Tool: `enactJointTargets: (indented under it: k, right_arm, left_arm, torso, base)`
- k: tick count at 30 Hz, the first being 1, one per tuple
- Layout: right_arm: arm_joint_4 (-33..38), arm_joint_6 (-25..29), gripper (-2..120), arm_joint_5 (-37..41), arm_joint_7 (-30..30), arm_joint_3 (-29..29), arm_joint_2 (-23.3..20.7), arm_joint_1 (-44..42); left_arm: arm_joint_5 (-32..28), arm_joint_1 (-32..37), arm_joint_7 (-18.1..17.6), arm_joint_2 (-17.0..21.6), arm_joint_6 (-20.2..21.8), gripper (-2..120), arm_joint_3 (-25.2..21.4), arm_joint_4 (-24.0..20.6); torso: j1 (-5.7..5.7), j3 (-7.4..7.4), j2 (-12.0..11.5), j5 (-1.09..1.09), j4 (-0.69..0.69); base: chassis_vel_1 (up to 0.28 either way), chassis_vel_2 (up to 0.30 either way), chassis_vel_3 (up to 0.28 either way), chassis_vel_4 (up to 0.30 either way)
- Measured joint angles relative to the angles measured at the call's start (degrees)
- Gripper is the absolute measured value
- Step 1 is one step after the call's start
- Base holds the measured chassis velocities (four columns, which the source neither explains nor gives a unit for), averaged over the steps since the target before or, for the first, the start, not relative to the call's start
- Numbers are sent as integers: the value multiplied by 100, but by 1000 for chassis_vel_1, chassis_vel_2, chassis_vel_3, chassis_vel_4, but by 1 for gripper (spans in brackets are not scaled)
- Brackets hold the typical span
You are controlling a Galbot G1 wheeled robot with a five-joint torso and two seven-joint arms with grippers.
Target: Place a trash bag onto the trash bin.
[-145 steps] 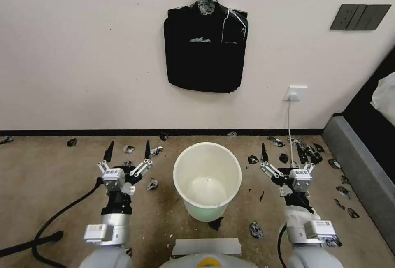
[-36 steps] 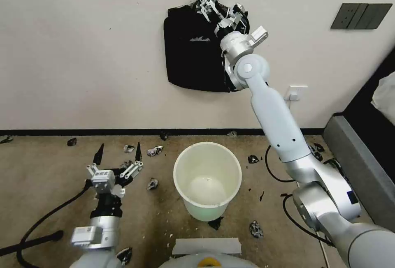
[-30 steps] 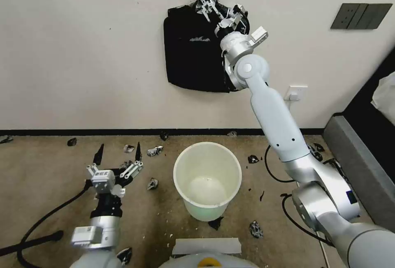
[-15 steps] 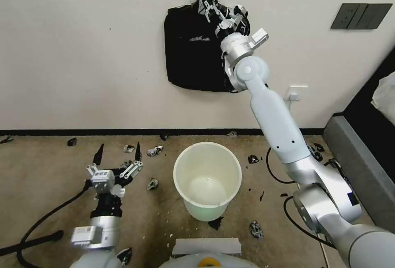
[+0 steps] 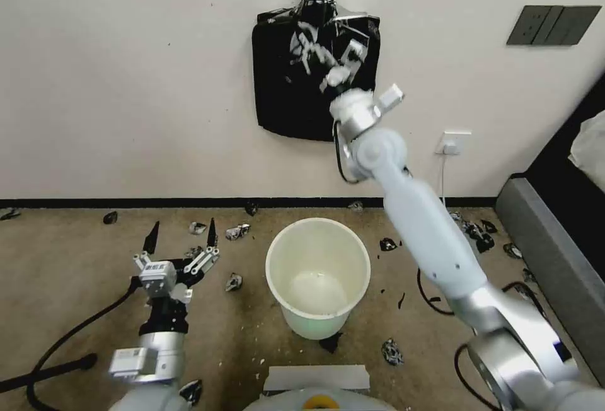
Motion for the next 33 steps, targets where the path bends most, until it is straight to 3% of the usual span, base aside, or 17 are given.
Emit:
enactJointTargets:
  k: [33]
  right_arm:
    - [1273, -62, 0, -1224, 218, -194, -458, -2251]
  left_arm:
    - [61, 109, 19, -65, -100, 100, 273, -269]
  torso:
    - [0, 0, 0, 0, 0]
  base:
    - [0, 0, 0, 0]
